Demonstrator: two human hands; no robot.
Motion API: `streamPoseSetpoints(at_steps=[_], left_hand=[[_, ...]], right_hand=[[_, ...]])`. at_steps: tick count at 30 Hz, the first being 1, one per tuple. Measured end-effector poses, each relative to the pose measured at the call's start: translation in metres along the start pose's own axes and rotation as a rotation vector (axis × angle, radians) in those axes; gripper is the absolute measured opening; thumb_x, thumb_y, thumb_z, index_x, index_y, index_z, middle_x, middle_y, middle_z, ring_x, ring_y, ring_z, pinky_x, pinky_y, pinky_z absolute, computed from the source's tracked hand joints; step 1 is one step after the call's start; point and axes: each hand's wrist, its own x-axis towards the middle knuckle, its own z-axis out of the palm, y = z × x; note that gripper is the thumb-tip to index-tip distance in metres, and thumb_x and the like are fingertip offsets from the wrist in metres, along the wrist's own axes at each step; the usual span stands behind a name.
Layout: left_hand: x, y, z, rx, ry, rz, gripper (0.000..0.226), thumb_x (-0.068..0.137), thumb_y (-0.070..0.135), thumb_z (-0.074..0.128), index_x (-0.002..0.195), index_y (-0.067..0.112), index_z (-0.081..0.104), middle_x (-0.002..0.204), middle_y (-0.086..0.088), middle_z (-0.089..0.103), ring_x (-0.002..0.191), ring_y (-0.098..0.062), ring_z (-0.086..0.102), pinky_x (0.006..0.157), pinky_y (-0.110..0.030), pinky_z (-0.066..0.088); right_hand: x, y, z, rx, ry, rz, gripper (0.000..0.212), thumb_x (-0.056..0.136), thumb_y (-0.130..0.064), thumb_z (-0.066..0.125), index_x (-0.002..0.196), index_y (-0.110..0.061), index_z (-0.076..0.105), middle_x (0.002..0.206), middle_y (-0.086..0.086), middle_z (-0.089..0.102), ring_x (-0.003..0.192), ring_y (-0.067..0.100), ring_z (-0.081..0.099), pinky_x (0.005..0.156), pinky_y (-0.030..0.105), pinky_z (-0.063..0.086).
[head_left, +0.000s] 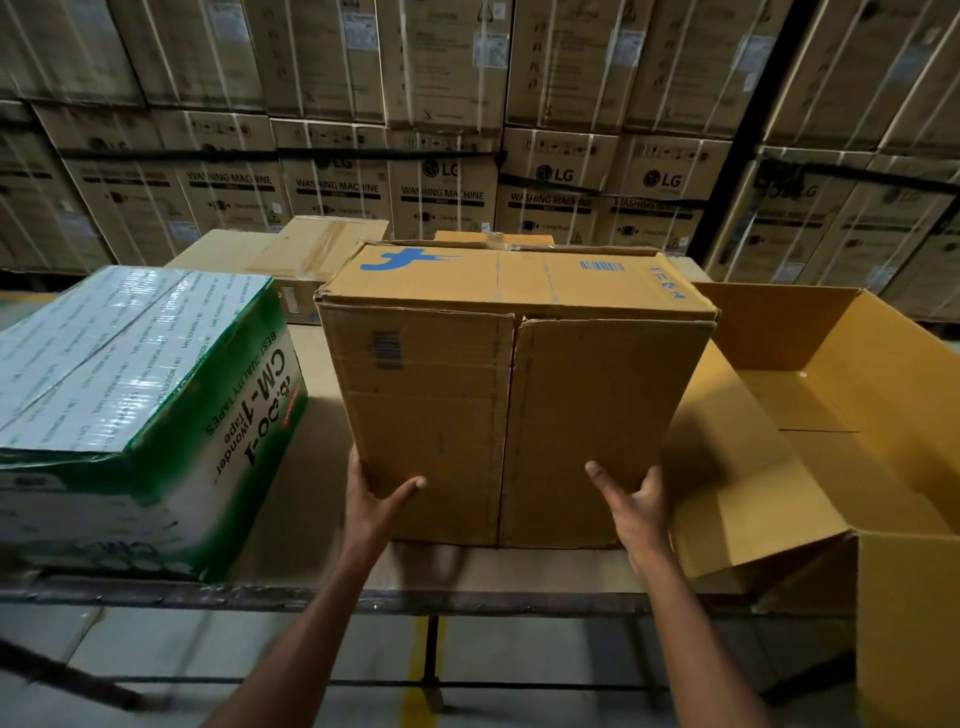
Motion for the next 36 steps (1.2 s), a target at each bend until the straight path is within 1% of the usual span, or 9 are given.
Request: streamPoseSetpoints(at_steps=[3,6,9,12,15,21,23,29,36], left_hand=[[-0.007,-0.019,-0.003,0.006,-0.018,-0.073,0.109,0.063,0.066,0.085,0.154,0.041,0.03,0.145,0.001,0.052,0.13,-0.024,0.055,0.099,-0.055,0.053],[-0.005,-0.027,-0.004,0.025,0.047,-0.065,0.101,0.061,0.073,0.08,0.148,0.041,0.041,0.139,0.004,0.059,0.125,-0.022,0.058,0.097,-0.056,0.054],[-0.012,-0.014,0.0,0.032,0.073,-0.007,0.091,0.068,0.068,0.08,0.147,0.039,0.044,0.134,0.005,0.06,0.119,-0.019,0.059,0.091,-0.054,0.057],[-0.013,0.001,0.001,-0.021,0.085,0.045,0.076,0.081,0.043,0.081,0.147,0.031,0.047,0.134,0.003,0.06,0.12,-0.018,0.06,0.086,-0.038,0.059],[-0.004,0.015,0.0,0.063,0.137,0.06,0.076,0.078,0.059,0.079,0.144,0.036,0.049,0.13,0.001,0.058,0.116,-0.019,0.06,0.087,-0.041,0.058],[0.036,0.022,-0.02,0.237,0.075,-0.007,0.09,0.061,0.085,0.073,0.134,0.037,0.055,0.122,-0.001,0.06,0.106,-0.023,0.065,0.085,-0.052,0.059],[0.046,0.02,-0.025,0.281,0.046,-0.063,0.093,0.056,0.089,0.072,0.131,0.035,0.057,0.122,-0.002,0.063,0.106,-0.026,0.066,0.085,-0.055,0.06],[0.035,0.02,-0.022,0.224,-0.009,-0.156,0.062,0.084,0.041,0.078,0.136,0.016,0.055,0.119,-0.01,0.067,0.099,-0.03,0.07,0.083,-0.055,0.061],[0.023,0.022,-0.01,0.315,0.066,-0.026,0.073,0.086,0.024,0.078,0.149,0.02,0.042,0.137,-0.01,0.052,0.119,-0.029,0.055,0.098,-0.056,0.052]], right_hand=[[-0.005,0.013,-0.001,-0.058,-0.055,0.072,0.096,0.084,-0.035,0.084,0.16,-0.02,0.027,0.146,-0.002,0.048,0.139,0.02,0.042,0.109,0.035,0.033],[-0.006,0.017,-0.002,-0.112,-0.02,0.115,0.092,0.079,-0.037,0.088,0.153,-0.019,0.037,0.151,0.007,0.051,0.141,0.031,0.047,0.114,0.044,0.04],[-0.002,0.008,-0.004,-0.075,0.078,0.1,0.09,0.058,-0.054,0.093,0.133,-0.029,0.049,0.133,0.005,0.065,0.124,0.03,0.062,0.105,0.051,0.052],[0.009,0.004,-0.008,-0.074,0.147,0.073,0.118,0.046,-0.083,0.086,0.144,-0.038,0.04,0.134,-0.001,0.066,0.118,0.025,0.066,0.1,0.053,0.056],[0.019,-0.005,-0.012,-0.171,0.153,0.022,0.111,0.052,-0.094,0.074,0.146,-0.046,0.037,0.135,-0.005,0.067,0.116,0.025,0.067,0.098,0.054,0.056],[0.03,-0.031,-0.006,-0.252,0.1,0.083,0.118,0.058,-0.086,0.075,0.153,-0.023,0.047,0.146,0.007,0.059,0.128,0.031,0.06,0.104,0.05,0.054],[0.029,-0.035,-0.003,-0.279,0.075,0.115,0.105,0.073,-0.069,0.08,0.157,-0.019,0.042,0.153,0.009,0.054,0.133,0.033,0.056,0.107,0.046,0.051],[0.03,-0.027,0.009,-0.396,0.006,0.185,0.08,0.095,-0.043,0.072,0.159,-0.013,0.037,0.159,0.012,0.046,0.142,0.035,0.047,0.112,0.045,0.044],[0.019,-0.023,0.01,-0.65,0.001,0.146,0.071,0.097,-0.045,0.068,0.157,-0.021,0.039,0.157,0.008,0.048,0.141,0.036,0.046,0.115,0.049,0.037]])
